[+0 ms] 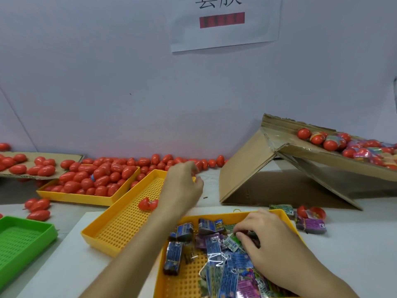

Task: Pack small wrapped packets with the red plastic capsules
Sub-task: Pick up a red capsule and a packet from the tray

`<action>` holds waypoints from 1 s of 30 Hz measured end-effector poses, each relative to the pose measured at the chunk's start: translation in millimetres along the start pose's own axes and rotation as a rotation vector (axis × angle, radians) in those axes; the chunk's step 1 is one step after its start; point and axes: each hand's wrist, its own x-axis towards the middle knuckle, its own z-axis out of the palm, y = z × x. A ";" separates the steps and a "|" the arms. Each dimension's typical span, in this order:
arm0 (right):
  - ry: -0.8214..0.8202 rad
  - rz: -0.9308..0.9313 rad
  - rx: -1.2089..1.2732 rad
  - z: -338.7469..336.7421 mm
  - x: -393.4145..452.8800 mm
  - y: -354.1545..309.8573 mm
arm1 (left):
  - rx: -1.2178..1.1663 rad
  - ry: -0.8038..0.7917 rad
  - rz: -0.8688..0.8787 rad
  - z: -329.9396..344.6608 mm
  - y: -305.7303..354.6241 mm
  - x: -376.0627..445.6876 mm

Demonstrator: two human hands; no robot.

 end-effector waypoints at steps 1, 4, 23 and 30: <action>-0.003 -0.002 0.003 0.0 0.8 0.2 | 0.048 -0.009 -0.005 2.0 -3.3 17.8; 0.003 0.000 0.021 1.2 3.8 1.5 | 0.188 -0.125 -0.032 17.4 -13.3 61.8; -0.060 0.038 0.062 -2.1 9.7 -0.4 | 0.598 -0.306 -0.058 70.9 -26.4 95.7; -0.017 0.051 0.103 -5.1 9.9 -2.1 | 0.219 -0.212 0.025 48.5 5.1 79.5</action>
